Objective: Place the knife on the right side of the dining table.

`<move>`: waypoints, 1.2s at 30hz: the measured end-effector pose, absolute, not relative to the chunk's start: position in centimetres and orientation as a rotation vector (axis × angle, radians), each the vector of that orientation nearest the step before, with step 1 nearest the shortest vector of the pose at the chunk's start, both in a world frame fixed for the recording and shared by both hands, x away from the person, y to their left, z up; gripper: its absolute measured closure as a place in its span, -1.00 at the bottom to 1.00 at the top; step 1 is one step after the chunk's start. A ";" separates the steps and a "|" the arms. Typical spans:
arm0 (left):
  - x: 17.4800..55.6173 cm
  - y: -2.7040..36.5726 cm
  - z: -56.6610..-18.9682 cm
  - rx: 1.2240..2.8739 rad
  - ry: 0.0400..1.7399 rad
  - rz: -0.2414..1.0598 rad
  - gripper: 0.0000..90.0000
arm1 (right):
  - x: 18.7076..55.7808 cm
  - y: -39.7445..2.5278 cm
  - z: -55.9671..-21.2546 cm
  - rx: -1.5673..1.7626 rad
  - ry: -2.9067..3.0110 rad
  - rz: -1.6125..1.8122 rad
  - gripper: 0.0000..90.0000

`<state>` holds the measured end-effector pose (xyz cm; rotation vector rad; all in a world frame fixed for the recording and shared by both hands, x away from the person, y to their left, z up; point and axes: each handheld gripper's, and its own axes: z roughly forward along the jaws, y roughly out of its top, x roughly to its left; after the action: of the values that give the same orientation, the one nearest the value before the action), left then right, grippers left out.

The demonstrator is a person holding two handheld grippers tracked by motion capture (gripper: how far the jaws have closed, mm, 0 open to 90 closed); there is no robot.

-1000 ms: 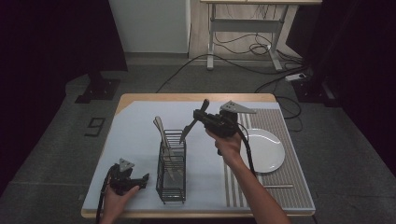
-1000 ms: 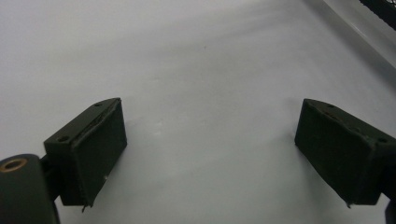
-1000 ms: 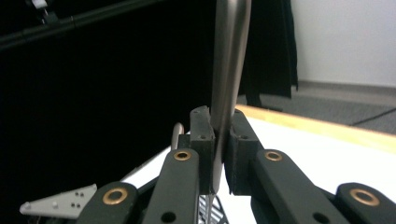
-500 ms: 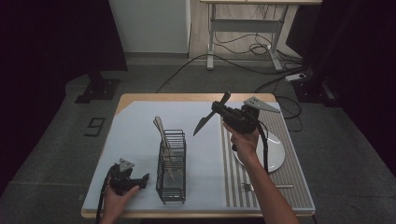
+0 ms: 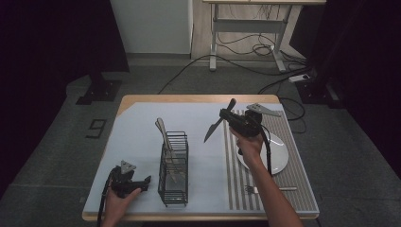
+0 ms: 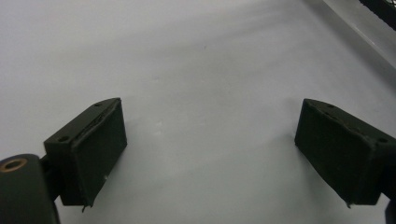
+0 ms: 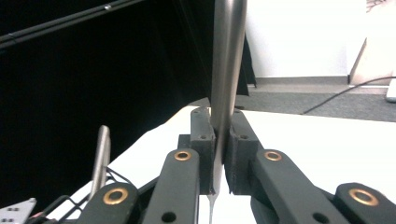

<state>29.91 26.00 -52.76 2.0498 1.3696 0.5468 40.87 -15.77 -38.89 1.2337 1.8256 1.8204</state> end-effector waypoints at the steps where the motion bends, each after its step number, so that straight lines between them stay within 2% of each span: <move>1: 29.9 26.0 -52.8 2.050 1.370 0.547 -0.81 | 40.9 -15.8 -38.9 1.234 1.826 1.820 0.85; 36: 29.9 26.0 -52.8 2.052 1.369 0.546 -0.81 | 44.2 -18.6 -41.6 1.359 1.747 1.623 0.85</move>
<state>29.92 26.01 -52.76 2.0520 1.3689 0.5457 44.22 -18.58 -41.63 1.3589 1.7467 1.6232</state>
